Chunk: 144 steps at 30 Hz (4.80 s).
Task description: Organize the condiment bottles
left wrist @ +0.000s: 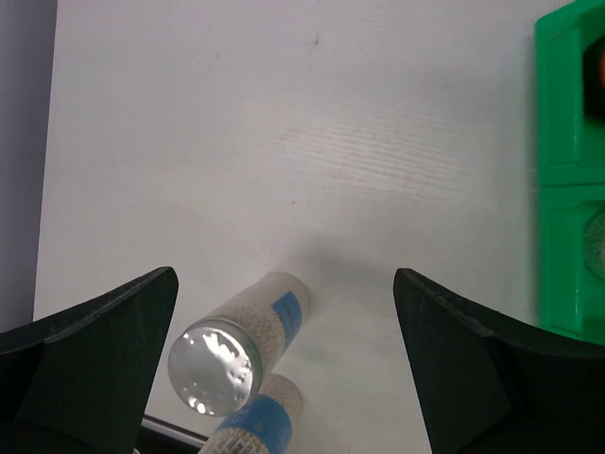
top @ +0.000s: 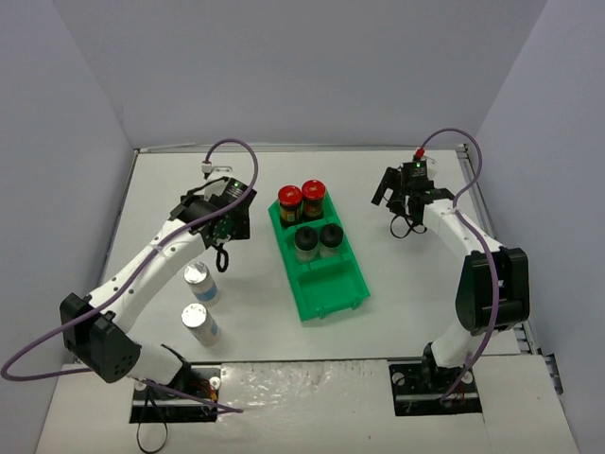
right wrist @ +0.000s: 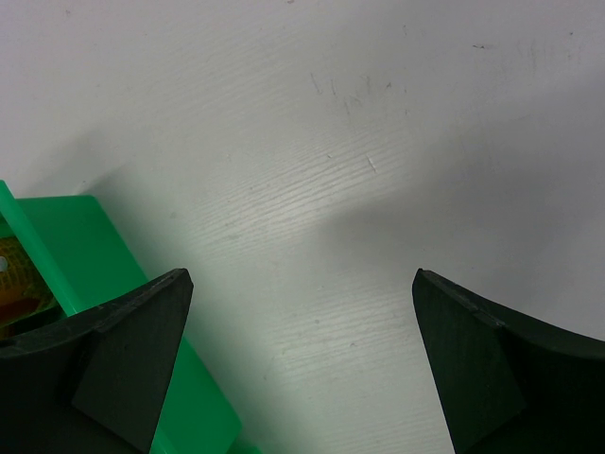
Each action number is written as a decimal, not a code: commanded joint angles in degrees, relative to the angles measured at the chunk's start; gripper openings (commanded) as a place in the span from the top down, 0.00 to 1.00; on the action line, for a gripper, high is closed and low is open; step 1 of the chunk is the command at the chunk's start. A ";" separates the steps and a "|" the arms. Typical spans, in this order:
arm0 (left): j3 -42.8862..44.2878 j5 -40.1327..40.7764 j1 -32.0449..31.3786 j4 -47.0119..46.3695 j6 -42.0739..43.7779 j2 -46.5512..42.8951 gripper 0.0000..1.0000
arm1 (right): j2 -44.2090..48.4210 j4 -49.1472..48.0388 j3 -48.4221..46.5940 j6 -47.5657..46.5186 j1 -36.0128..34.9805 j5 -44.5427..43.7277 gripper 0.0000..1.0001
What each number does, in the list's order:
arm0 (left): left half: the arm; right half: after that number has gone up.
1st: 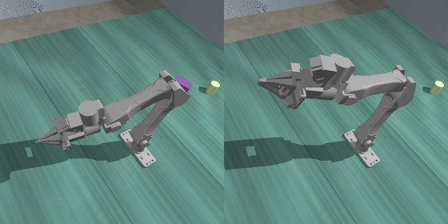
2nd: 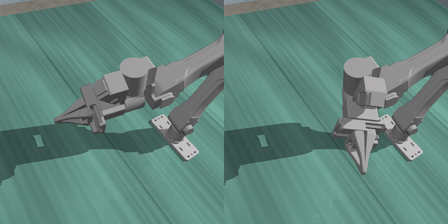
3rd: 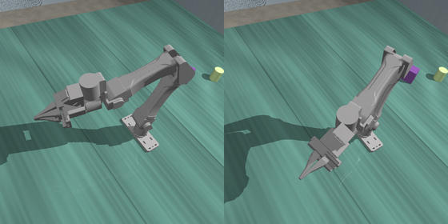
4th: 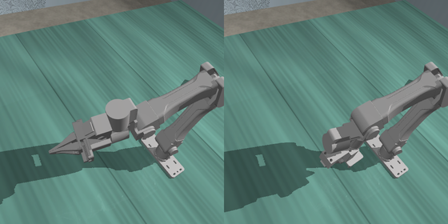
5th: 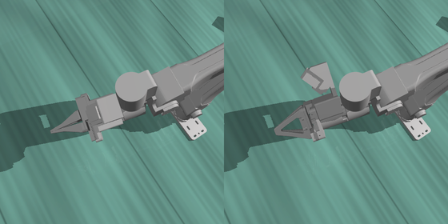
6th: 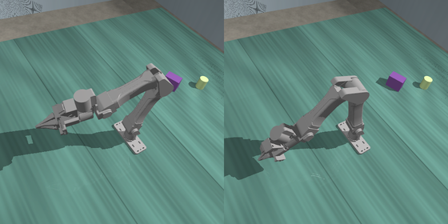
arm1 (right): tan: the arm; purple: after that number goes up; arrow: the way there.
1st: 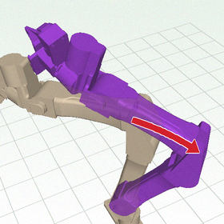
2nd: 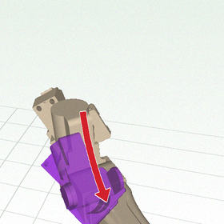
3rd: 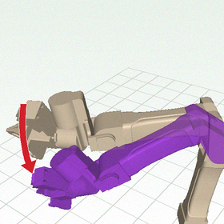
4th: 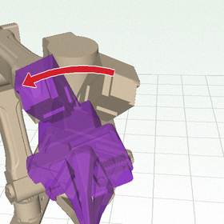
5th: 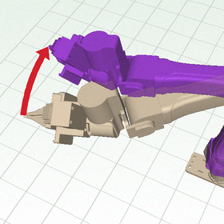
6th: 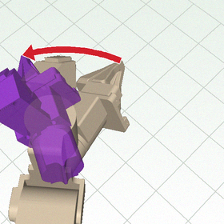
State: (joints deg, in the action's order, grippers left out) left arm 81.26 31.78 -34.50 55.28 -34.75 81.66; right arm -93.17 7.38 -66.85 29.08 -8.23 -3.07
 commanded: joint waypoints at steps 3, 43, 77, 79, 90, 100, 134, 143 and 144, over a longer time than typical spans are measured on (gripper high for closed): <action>-4.51 -0.84 3.91 1.11 -5.42 -5.97 0.03 | -0.03 -2.86 -0.24 0.45 -0.11 0.26 0.00; -22.01 -14.39 9.45 -1.41 -14.11 -16.48 0.20 | -1.05 -3.06 -0.34 0.88 -1.44 -0.42 0.00; -2.74 -16.73 7.20 -8.91 3.34 -7.57 1.00 | -0.18 -3.06 -0.39 0.99 -1.44 -0.62 0.00; 0.76 -16.49 5.96 -8.44 4.67 -6.01 1.00 | -0.17 -2.98 -0.39 1.06 -1.44 -0.62 0.00; 14.61 -15.81 -8.46 -4.75 11.02 1.43 1.00 | 0.68 -2.91 -0.30 1.07 -1.53 -1.04 0.00; 21.06 -18.29 -19.55 -6.95 17.11 7.09 1.00 | 0.88 -2.56 -0.72 0.89 -1.19 -1.49 0.00; 31.33 -25.94 -30.14 -8.87 20.12 26.14 1.00 | 2.64 -1.75 0.80 0.19 0.76 -1.68 0.00; 29.26 -26.58 -30.24 -11.34 20.25 28.10 1.00 | 3.11 -1.75 1.28 -0.16 1.37 -1.56 0.00; 28.90 -26.72 -30.19 -11.60 20.24 28.27 1.00 | 3.13 -1.74 1.28 -0.16 1.39 -1.50 0.00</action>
State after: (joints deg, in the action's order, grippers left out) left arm 109.18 5.10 -64.51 47.64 -15.05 113.02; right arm -93.30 6.86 -65.55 29.67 -7.35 -3.60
